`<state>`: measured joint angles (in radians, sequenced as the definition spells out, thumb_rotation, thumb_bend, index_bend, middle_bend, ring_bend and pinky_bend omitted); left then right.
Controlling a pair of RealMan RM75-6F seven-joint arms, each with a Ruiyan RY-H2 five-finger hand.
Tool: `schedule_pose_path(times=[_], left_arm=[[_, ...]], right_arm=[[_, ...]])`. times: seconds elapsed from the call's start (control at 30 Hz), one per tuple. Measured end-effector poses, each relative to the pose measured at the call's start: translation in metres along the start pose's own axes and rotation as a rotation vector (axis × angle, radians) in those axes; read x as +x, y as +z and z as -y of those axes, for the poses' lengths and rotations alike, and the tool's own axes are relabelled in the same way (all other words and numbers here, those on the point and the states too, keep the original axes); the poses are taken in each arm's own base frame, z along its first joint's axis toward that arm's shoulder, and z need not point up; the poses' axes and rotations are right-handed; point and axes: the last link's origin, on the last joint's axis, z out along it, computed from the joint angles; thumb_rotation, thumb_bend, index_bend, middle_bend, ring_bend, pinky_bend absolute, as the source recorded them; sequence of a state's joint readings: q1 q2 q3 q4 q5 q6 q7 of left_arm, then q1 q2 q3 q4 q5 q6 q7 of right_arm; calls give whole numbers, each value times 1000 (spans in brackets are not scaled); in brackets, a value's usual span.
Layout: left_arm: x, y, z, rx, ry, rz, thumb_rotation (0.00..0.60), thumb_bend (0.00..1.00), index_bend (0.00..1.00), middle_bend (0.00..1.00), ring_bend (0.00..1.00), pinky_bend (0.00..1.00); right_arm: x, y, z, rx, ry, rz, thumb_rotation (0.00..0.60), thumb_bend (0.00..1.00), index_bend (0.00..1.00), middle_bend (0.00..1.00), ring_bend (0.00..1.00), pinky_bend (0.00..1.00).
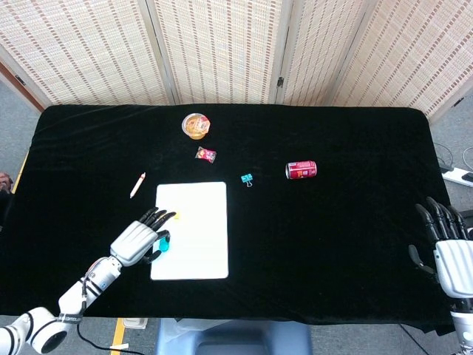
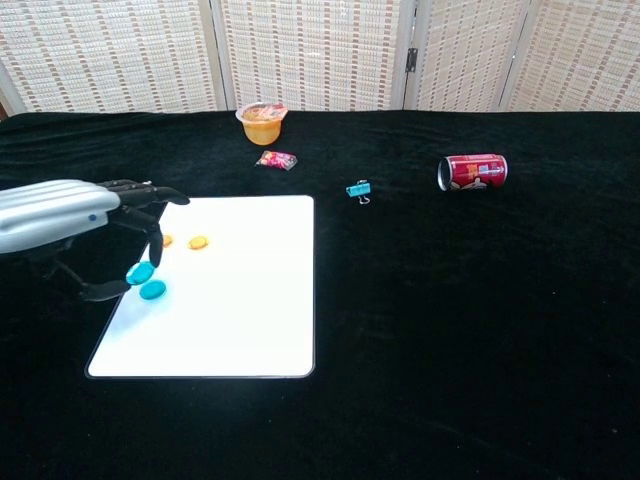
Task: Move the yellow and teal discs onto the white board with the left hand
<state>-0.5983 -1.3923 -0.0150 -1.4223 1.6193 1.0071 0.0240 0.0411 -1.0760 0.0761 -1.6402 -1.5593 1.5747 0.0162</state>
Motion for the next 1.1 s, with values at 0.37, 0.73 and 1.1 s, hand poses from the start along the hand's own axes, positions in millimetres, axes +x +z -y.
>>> schedule_pose_path(times=[0.37, 0.73, 1.1], left_arm=[[-2, 44, -18, -4, -2, 53, 600, 427, 495, 81, 0, 0], [-11, 56, -21, 10, 10, 97, 600, 427, 488, 80, 0, 0], [-15, 56, -19, 24, 20, 110, 600, 427, 479, 80, 0, 0]], right_arm=[[0, 0, -3, -13, -2, 3, 600, 459, 0, 0, 0, 0], [0, -1, -4, -17, -4, 6, 600, 459, 0, 0, 0, 0], [0, -1, -4, -21, -5, 7, 600, 458, 0, 0, 0, 0]])
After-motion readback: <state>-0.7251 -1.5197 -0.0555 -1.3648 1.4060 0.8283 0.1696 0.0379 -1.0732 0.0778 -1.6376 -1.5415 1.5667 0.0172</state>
